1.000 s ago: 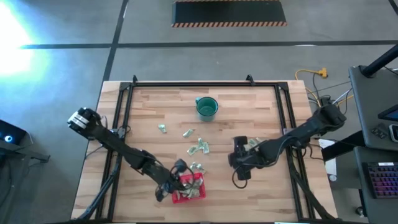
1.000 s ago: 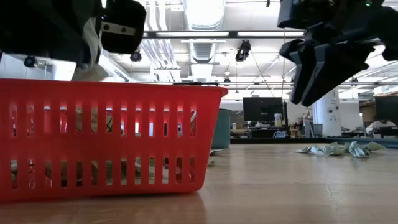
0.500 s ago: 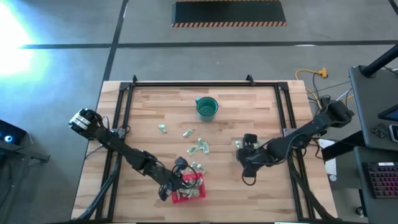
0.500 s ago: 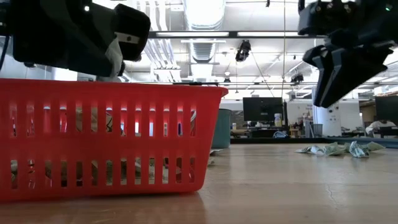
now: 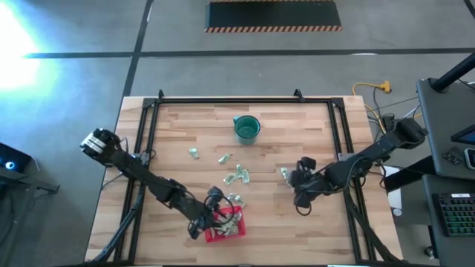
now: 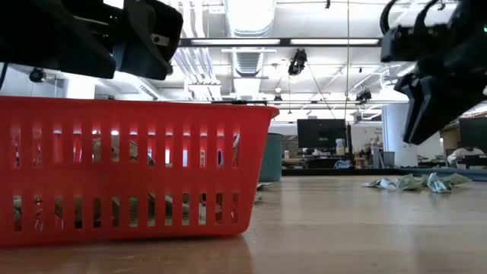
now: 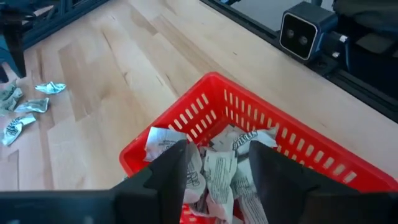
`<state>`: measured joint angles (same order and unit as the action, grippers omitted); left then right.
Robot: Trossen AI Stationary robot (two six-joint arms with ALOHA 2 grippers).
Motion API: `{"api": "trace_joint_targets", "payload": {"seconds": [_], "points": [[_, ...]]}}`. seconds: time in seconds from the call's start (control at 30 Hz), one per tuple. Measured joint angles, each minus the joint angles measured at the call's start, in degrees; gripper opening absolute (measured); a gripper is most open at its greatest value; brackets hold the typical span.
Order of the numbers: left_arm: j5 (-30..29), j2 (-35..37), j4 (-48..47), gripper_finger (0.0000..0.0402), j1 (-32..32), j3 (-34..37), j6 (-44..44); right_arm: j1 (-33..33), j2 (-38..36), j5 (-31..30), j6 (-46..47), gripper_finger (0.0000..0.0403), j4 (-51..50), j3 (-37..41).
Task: Pick and place items into bin
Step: Put the green stevia packet into the red bin
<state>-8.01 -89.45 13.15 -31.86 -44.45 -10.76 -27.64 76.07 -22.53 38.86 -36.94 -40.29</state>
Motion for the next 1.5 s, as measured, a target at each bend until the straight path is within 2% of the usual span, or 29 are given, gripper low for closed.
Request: {"api": "trace_joint_targets", "payload": {"seconds": [0.17, 0.27, 0.6, 0.87, 1.1, 1.5], "points": [[0.0, 1.54, -2.69, 0.0158, 0.0, 0.02, 1.52, 0.02, 0.0, 0.04, 1.48, 0.0112, 2.81, 4.11], [0.0, 2.57, -4.0, 0.0158, 0.0, 0.02, 3.0, 0.02, 0.0, 2.46, 1.26, 0.0116, 5.45, 5.85], [0.02, 4.11, -5.42, 0.0158, -0.02, 0.04, 4.33, 0.02, -0.72, 6.37, -2.5, 0.013, 12.13, 8.66], [0.02, 4.11, -6.95, 0.0158, -0.02, 0.04, 4.46, 0.0, -0.59, 6.74, -3.24, 0.0132, 13.33, 10.34], [0.02, 4.11, -7.24, 0.0158, -0.02, 0.04, 4.46, 0.0, -0.59, 6.81, -3.28, 0.0101, 13.49, 11.15], [0.02, 4.11, -7.74, 0.0158, -0.02, 0.04, 4.46, 0.04, -0.59, 7.59, -7.33, 0.0014, 15.34, 11.14]]}}
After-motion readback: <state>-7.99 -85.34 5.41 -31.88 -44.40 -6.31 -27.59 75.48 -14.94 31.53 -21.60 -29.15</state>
